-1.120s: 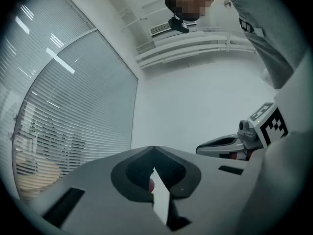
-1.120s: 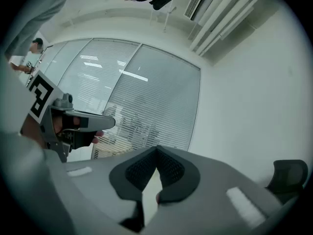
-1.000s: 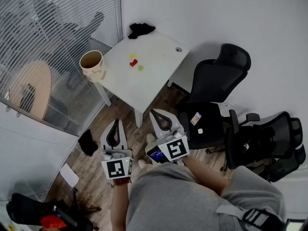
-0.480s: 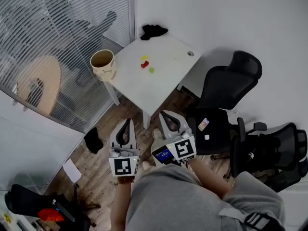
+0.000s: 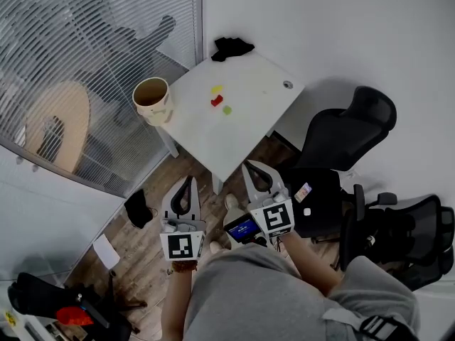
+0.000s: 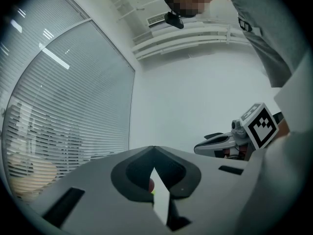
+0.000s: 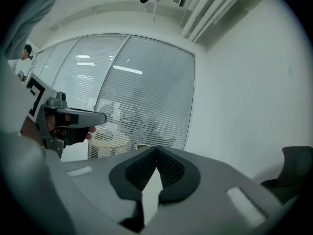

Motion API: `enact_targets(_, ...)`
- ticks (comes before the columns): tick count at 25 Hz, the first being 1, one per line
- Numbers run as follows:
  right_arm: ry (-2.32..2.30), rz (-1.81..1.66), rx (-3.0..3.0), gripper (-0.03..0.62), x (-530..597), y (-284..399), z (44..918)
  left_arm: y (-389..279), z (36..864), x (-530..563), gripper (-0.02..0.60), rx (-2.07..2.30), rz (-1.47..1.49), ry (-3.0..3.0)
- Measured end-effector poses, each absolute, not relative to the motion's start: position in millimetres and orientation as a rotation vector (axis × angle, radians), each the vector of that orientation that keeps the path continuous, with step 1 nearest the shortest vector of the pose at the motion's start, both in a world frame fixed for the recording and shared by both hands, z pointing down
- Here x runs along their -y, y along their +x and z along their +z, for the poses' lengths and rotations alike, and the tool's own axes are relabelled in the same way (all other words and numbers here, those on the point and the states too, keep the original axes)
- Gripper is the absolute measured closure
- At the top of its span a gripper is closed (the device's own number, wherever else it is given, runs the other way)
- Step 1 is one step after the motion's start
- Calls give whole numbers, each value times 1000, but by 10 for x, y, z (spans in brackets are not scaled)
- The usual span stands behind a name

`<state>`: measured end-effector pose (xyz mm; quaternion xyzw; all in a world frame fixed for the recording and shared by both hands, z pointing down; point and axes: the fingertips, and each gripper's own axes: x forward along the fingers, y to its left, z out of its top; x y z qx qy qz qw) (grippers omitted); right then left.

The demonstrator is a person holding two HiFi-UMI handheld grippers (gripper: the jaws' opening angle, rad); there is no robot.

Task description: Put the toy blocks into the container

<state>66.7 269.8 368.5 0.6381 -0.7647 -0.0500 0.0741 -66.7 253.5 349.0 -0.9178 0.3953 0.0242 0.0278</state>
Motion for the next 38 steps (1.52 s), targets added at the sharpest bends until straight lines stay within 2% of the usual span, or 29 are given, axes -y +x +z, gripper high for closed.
enact_targets(38, 1822, 2, 2335, 583, -247, 2139, 4139, 306, 3876, -297, 574, -1384, -115, -2799)
